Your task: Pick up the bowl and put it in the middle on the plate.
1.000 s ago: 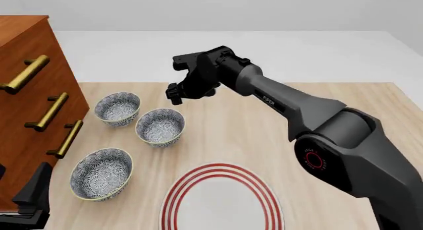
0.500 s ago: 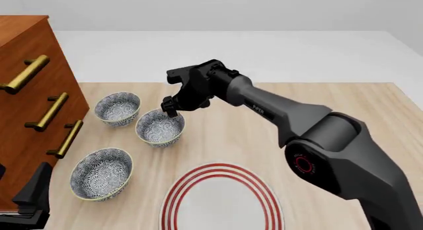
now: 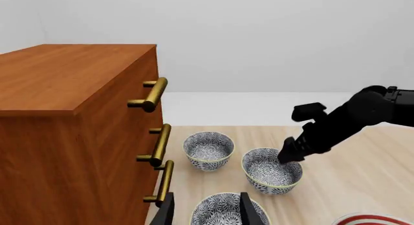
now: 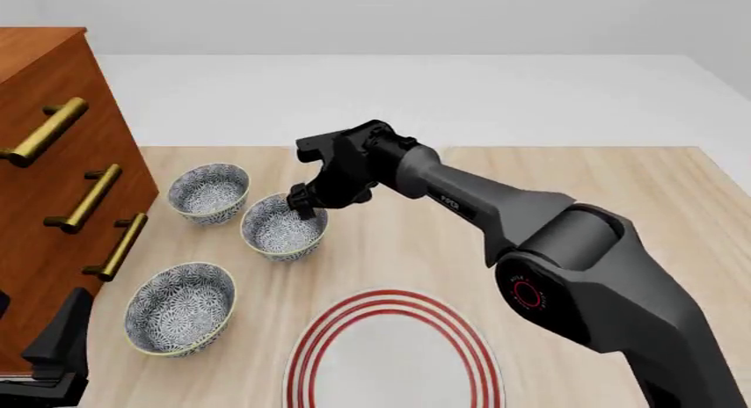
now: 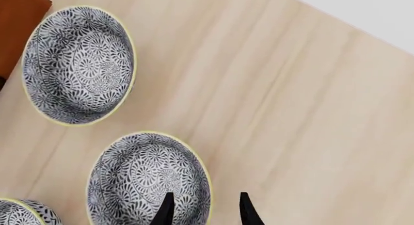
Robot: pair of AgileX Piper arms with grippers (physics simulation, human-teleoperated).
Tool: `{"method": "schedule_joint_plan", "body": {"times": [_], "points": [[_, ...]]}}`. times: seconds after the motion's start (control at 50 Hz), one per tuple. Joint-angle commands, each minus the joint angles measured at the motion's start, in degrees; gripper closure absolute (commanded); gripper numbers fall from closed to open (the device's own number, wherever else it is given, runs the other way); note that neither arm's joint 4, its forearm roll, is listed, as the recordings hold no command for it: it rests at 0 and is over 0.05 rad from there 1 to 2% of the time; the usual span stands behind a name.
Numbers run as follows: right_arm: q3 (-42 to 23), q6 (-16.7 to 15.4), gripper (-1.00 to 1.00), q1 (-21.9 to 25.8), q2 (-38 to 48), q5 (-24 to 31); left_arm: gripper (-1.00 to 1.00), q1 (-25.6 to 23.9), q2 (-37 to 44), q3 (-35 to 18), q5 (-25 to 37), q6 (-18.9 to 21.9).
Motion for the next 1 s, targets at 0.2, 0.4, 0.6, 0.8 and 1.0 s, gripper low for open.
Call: {"method": "schedule_joint_plan", "body": {"times": [0.2, 0.4, 0.6, 0.8, 1.0], "points": [[0.29, 0.35, -1.00, 0.04, 1.50, -0.58, -1.00, 0.00, 0.00, 0.00, 0.00, 0.00], [-0.61, 0.41, -1.00, -0.05, 2.43, -0.29, -1.00, 0.00, 0.00, 0.00, 0.00, 0.00], [-1.06, 0.67, -1.00, 0.28, 3.35, -0.45, -1.00, 0.00, 0.00, 0.00, 0.00, 0.00], [-1.18, 0.57, -1.00, 0.01, 3.82, -0.31, -1.00, 0.00, 0.00, 0.00, 0.00, 0.00], [-1.08, 0.24, -1.00, 0.01, 3.81, -0.46, -1.00, 0.00, 0.00, 0.00, 0.00, 0.00]]}}
